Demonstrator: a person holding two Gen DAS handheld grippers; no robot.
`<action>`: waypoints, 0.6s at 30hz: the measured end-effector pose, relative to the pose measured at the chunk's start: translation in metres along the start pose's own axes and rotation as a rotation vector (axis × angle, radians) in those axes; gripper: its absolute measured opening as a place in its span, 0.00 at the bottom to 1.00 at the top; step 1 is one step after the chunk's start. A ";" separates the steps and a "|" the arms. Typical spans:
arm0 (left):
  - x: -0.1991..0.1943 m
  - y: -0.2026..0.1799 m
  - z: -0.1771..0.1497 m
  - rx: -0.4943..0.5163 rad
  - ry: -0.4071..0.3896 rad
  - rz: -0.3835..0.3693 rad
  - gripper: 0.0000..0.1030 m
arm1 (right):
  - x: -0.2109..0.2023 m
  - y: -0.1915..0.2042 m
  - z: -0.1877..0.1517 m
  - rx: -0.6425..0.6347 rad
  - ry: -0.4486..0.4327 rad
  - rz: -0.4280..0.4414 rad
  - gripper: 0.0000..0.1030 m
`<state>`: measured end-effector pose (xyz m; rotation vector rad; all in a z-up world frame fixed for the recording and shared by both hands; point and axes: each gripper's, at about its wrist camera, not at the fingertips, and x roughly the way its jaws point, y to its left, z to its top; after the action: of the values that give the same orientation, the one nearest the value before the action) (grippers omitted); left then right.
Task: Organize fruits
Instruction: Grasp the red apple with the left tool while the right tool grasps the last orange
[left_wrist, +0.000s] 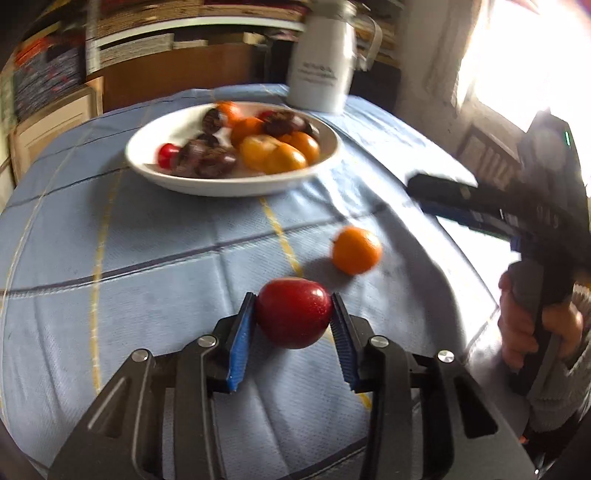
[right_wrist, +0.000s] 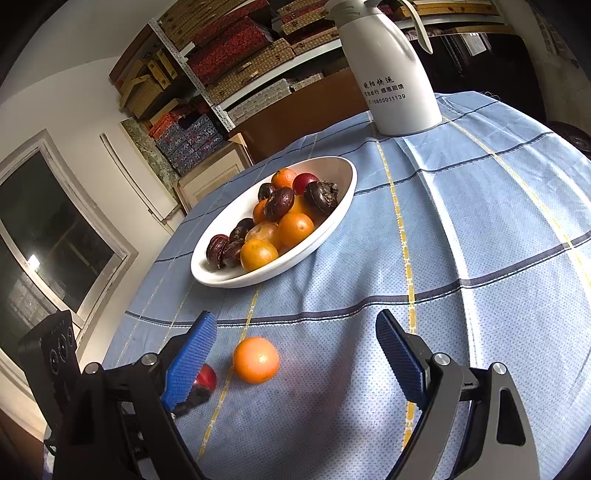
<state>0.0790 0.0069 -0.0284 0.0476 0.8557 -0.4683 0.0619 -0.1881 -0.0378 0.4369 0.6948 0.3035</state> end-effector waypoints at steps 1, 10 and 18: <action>-0.003 0.011 0.000 -0.043 -0.015 0.020 0.38 | 0.001 0.002 0.000 -0.014 0.003 0.002 0.86; -0.010 0.049 0.000 -0.186 -0.048 0.120 0.38 | 0.019 0.043 -0.013 -0.237 0.080 -0.053 0.80; -0.004 0.044 0.000 -0.156 -0.017 0.131 0.38 | 0.033 0.067 -0.024 -0.374 0.135 -0.121 0.58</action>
<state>0.0950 0.0477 -0.0322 -0.0439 0.8647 -0.2782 0.0619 -0.1099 -0.0399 0.0180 0.7736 0.3420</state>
